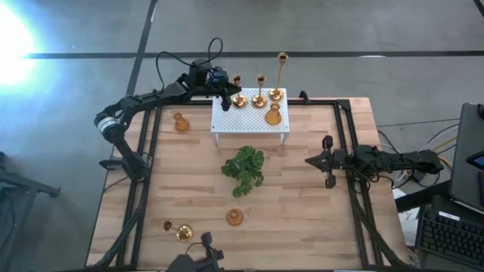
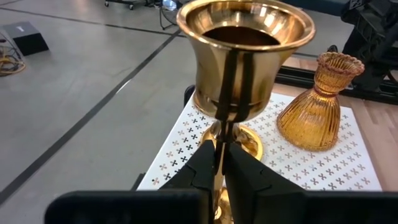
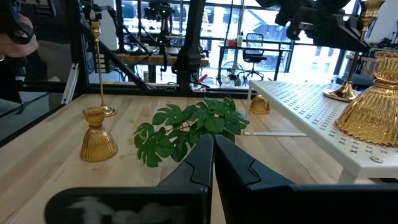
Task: Pick & Place candle stick holders
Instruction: Align the small gold candle holder with the other small gold candle holder on the shelf
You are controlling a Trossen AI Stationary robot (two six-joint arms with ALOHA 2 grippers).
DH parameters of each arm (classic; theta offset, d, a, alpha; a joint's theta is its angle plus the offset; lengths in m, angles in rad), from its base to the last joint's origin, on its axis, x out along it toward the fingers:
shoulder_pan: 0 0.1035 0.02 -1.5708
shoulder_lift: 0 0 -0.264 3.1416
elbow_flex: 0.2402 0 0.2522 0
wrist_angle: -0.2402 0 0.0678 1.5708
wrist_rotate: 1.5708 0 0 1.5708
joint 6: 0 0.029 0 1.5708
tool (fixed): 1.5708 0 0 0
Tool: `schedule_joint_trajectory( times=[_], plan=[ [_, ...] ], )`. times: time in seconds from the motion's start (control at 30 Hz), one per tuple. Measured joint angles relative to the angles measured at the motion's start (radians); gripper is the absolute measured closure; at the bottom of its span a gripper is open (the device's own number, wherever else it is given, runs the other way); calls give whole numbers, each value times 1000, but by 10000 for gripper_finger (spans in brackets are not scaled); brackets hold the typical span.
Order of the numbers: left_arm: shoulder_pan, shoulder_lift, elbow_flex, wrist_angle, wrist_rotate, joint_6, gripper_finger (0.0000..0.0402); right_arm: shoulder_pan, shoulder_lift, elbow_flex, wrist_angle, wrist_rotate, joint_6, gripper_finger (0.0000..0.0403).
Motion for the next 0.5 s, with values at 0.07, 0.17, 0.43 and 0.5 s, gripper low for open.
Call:
schedule_joint_trajectory(
  times=[0.07,0.17,0.43,0.5],
  plan=[
    [0,0,0,-2,-5,-1,367,0,0,0,0,0,0,394],
    [0,0,0,-11,-8,0,360,0,0,0,0,0,0,394],
    [0,1,-1,-14,-2,0,359,0,0,0,0,0,0,394],
    [1,1,-1,-13,2,0,357,0,0,0,0,0,0,394]
  ],
)
